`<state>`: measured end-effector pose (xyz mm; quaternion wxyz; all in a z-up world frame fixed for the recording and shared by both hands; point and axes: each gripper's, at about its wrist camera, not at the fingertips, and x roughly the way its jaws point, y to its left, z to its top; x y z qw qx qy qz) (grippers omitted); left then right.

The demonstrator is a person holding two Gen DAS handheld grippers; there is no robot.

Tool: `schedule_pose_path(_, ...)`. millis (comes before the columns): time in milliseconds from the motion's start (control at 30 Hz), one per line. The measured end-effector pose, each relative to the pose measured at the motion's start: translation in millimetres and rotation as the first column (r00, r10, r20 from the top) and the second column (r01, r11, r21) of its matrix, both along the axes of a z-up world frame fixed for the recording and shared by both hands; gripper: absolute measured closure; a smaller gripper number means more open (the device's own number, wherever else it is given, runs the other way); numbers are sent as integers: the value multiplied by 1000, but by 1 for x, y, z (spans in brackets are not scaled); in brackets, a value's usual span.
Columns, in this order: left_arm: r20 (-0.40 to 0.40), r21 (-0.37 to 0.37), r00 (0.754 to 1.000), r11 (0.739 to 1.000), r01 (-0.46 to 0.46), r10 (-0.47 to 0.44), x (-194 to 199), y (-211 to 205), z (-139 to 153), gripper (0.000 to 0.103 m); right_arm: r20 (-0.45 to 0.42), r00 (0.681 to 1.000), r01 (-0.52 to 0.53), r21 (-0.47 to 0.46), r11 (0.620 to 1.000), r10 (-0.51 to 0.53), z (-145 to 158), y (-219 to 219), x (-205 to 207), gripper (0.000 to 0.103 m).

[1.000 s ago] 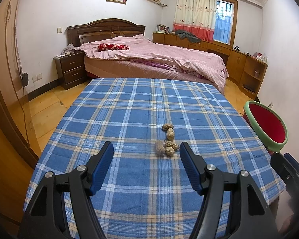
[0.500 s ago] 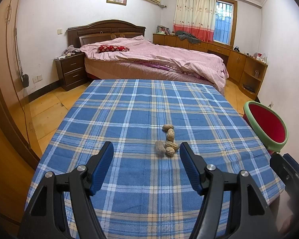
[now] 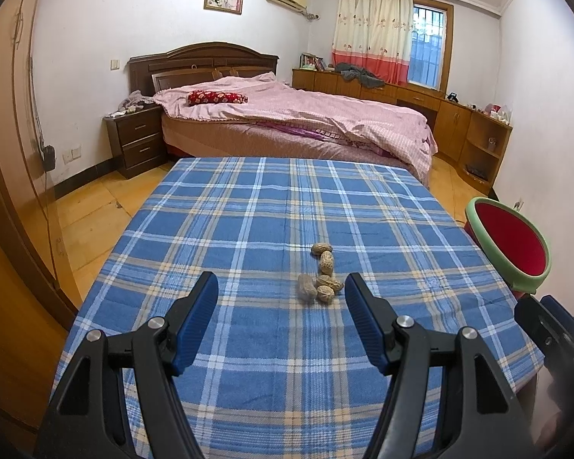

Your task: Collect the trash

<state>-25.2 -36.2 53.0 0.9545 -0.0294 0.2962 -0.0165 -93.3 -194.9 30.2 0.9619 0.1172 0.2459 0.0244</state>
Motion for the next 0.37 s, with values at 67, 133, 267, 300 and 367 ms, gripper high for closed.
schedule_pose_path(67,4,2,1000,1000,1,-1,-1,1,1,34,0,1000,-2,0,1000,2,0,1,0,23)
schedule_pose_path(133,5,2,1000,1000,-2,2,-1,1,2,35,1,1000,-3,-1,1000,3,1,1,0,23)
schedule_pose_path(267,0,-4,1000,1000,-7,7,-1,3,3,35,5,1000,-4,-3,1000,4,2,2,-2,23)
schedule_pose_path(300,-1,-2,1000,1000,-8,8,-1,3,3,35,4,1000,-4,-2,1000,4,2,2,-2,23)
schedule_pose_path(367,-7,5,1000,1000,-8,8,0,2,3,35,3,1000,-5,-2,1000,5,2,2,-2,23)
